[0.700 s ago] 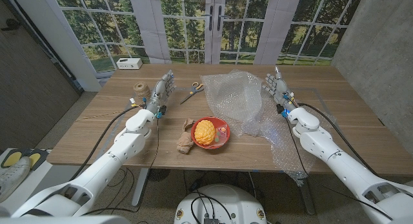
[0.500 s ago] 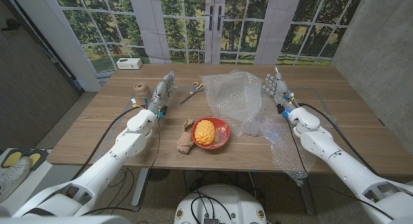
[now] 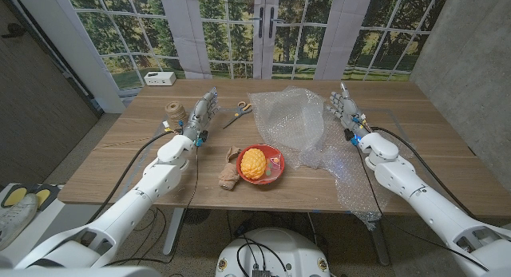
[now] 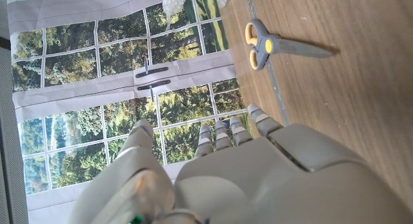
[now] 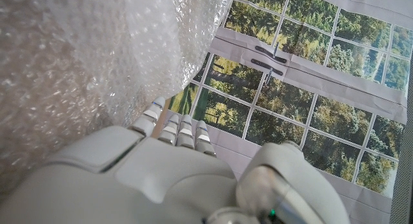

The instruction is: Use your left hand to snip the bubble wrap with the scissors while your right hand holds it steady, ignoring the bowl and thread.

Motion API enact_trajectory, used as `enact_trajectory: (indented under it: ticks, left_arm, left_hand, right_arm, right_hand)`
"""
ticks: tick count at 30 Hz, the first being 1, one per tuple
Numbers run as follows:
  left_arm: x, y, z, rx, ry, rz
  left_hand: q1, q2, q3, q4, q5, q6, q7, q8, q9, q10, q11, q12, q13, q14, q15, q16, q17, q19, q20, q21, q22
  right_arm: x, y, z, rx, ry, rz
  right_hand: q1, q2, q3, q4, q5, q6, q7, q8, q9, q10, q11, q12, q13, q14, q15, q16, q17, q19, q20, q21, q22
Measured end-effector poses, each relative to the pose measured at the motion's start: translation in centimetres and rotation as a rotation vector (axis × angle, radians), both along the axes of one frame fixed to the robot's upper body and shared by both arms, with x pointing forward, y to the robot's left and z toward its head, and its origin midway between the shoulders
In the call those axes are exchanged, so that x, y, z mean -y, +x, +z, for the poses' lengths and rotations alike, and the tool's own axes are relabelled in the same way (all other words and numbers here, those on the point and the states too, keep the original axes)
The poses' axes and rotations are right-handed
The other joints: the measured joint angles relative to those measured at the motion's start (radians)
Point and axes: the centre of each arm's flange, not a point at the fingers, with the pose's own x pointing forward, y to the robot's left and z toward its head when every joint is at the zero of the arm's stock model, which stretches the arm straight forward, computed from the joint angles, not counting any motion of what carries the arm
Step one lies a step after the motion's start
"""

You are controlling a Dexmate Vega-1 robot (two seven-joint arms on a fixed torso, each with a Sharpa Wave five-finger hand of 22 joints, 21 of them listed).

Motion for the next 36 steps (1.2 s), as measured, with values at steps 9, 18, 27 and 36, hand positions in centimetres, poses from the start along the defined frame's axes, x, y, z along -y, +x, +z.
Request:
enact_trajectory:
  ticks: [9, 18, 27, 36]
  left_arm:
    - [-0.6, -0.5, 0.6, 0.044, 0.064, 0.084]
    - [-0.8, -1.4, 0.6, 0.066, 0.148, 0.164]
    - [-0.5, -2.3, 0.5, 0.07, 0.204, 0.241]
    - [0.2, -3.0, 0.7, 0.085, 0.263, 0.331]
  left_hand:
    - [0.0, 0.0, 0.0, 0.0, 0.0, 0.006, -0.013, 0.0, 0.0, 0.009, -0.001, 0.001, 0.0, 0.0, 0.0, 0.0, 0.0, 0.0, 0.0, 0.0, 0.0]
    - [0.007, -0.007, 0.001, -0.007, 0.0, 0.014, -0.005, 0.0, 0.0, 0.08, -0.012, 0.029, 0.003, -0.005, -0.005, 0.0, 0.0, 0.003, -0.011, 0.0, 0.0]
    - [0.011, -0.011, 0.005, -0.019, 0.0, 0.048, -0.072, 0.008, 0.0, 0.087, -0.004, 0.029, 0.003, -0.005, -0.005, 0.0, 0.0, 0.009, -0.016, 0.0, 0.0]
    - [0.045, -0.009, 0.016, -0.031, 0.0, 0.105, -0.1, 0.016, 0.0, 0.133, -0.009, 0.033, 0.003, 0.042, -0.009, 0.011, 0.0, 0.025, -0.004, 0.007, 0.0]
  right_arm:
    - [-0.4, -0.3, 0.1, 0.007, -0.013, -0.002]
    - [-0.6, -0.9, -0.1, 0.02, -0.017, -0.006]
    - [-0.5, -1.7, 0.1, 0.045, -0.044, -0.007]
    - [0.0, -2.2, 0.4, 0.061, -0.086, -0.009]
  right_hand:
    - [0.007, 0.004, 0.003, -0.003, 0.0, 0.004, -0.004, 0.0, 0.0, -0.004, -0.004, 0.0, 0.0, -0.018, -0.007, -0.005, 0.0, -0.021, -0.01, -0.005, 0.0]
    - [0.017, 0.004, 0.001, -0.01, -0.002, -0.002, -0.02, 0.0, 0.0, -0.013, -0.02, 0.0, 0.0, -0.036, -0.025, -0.005, 0.0, -0.025, -0.036, -0.005, 0.0]
    - [0.029, 0.006, 0.005, -0.014, -0.005, -0.011, -0.03, 0.0, 0.0, -0.018, -0.026, 0.0, 0.0, -0.042, -0.032, -0.009, 0.0, -0.031, -0.041, -0.005, 0.0]
    - [0.031, 0.008, 0.005, -0.014, -0.005, -0.016, -0.035, 0.0, 0.0, -0.023, -0.031, 0.0, 0.0, -0.048, -0.037, -0.009, 0.0, -0.038, -0.034, -0.005, 0.0]
